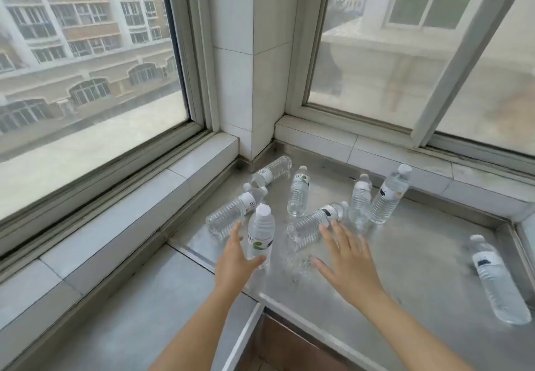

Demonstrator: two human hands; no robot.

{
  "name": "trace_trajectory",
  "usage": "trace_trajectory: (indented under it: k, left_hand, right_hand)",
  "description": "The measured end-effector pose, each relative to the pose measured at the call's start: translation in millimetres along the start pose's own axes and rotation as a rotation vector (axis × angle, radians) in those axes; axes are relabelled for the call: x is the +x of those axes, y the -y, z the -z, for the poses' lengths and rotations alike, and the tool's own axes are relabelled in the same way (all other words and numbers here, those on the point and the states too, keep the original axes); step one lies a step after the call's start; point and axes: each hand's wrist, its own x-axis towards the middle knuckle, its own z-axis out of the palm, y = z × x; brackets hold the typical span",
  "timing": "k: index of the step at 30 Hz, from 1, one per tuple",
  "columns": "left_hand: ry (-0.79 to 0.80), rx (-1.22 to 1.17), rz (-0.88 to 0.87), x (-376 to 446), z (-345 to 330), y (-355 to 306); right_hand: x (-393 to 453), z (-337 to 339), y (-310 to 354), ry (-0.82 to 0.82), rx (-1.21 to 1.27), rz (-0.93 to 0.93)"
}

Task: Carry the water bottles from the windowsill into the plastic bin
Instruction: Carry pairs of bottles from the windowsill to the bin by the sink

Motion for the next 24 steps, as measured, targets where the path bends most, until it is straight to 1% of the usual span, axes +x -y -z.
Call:
trace_trajectory:
  k: [2,5,7,9,10,12,14,15,16,19,24]
  left_hand:
    - [-0.024,-0.105,0.035,12,-14,0]
    - [0.019,-0.282,0.101,23,-34,5]
    - [-0.029,-0.334,0.147,29,-45,0]
    - [-0.094,-0.333,0.203,33,-52,-7]
    - [-0.123,-0.316,0.226,36,-55,-12]
    - [-0.148,-0.277,0.242,42,-56,-21]
    - [-0.159,-0.241,0.248,49,-57,-27]
    - [-0.162,-0.236,0.258,53,-57,-30]
    - [-0.170,-0.245,0.275,56,-57,-32]
    - [-0.174,-0.277,0.355,65,-58,-35]
    - [-0.158,-0.384,0.458,73,-56,-36]
  right_hand:
    - [15,-13,-13,0.063,0.029,-0.047]
    - [40,-41,-29,0.114,0.109,-0.134]
    - [57,-59,-38,0.119,0.200,-0.199]
    - [72,-73,-46,0.135,0.329,-0.297]
    - [80,-83,-49,0.165,0.442,-0.399]
    - [96,-95,-53,0.208,0.751,-0.694]
    - [112,-105,-53,0.189,1.091,-0.954]
    - [120,-109,-53,0.167,1.199,-1.053]
    - [128,-112,-53,0.154,1.247,-1.129]
    - [150,-119,-50,0.141,1.219,-1.256]
    - [173,-126,-41,0.132,1.086,-1.358]
